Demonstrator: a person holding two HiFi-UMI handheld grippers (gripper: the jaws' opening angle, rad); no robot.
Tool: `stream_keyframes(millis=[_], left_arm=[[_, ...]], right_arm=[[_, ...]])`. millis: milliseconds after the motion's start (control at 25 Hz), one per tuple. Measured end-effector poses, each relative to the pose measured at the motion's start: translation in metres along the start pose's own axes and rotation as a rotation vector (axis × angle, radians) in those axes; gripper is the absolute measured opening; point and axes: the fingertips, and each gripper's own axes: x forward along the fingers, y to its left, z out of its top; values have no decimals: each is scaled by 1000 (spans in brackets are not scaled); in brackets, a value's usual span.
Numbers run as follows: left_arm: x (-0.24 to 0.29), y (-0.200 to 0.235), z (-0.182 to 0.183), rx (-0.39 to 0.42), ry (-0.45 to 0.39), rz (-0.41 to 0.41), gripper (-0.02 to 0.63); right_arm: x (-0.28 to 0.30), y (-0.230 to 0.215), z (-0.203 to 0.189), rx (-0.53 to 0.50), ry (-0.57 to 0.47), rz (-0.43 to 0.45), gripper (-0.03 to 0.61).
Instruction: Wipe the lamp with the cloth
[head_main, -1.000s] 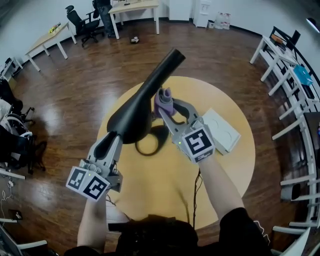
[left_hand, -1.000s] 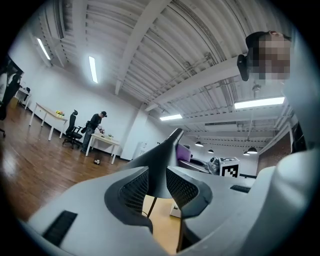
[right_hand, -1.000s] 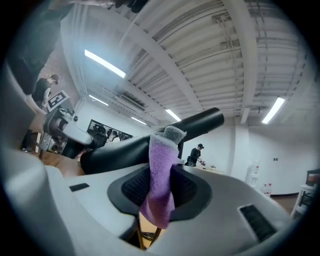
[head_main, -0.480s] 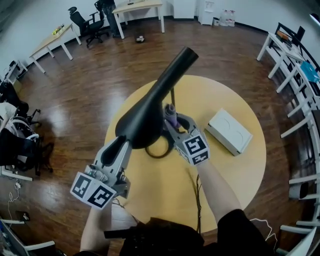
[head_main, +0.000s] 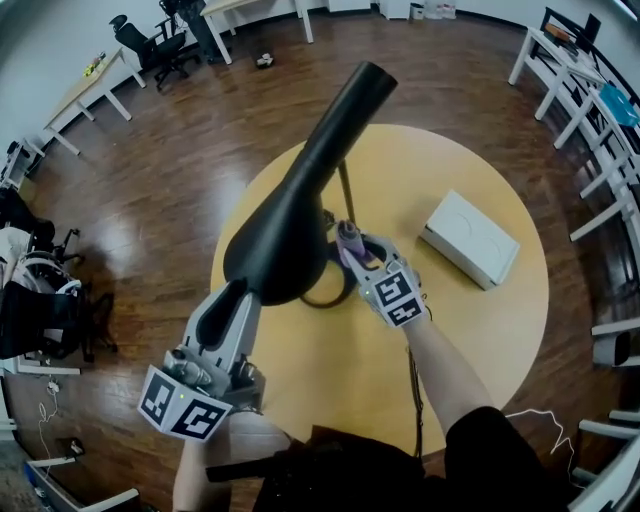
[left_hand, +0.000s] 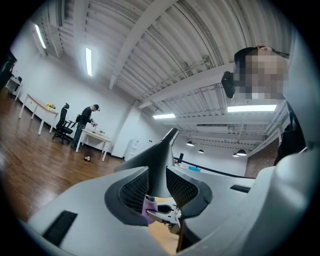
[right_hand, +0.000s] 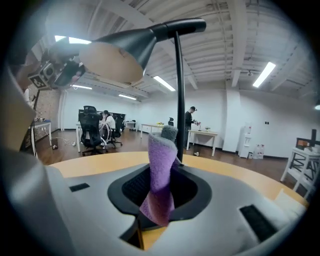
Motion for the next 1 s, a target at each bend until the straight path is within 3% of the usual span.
stream_keyframes(millis=[200,280,400,480,720,840,1000], left_arm=[[-2,1,2,-2,-5,-9,93],[-3,4,2,-7,-16,5,61],[-3,7,1,-18,-27,12,49],[-3,7,1,-17,-26,12,48],[-2,8,2,-7,-29,37,48],[-1,8,1,11,-36,78,49],[-3,12,2,1,-65,100,66]], right_arm=[[3,-12,-54,34,141,-67,95],[2,-20,-77,63,229,-90,95],[-3,-29,-116,135,396,-76,95],[-8,-29,-127,171,436,-52,95],[-14,-61,-91,280,269,-109,95],[-12,-86,-46,323,127,-122,95],[-26,-105,34,254,-73,-131,95]])
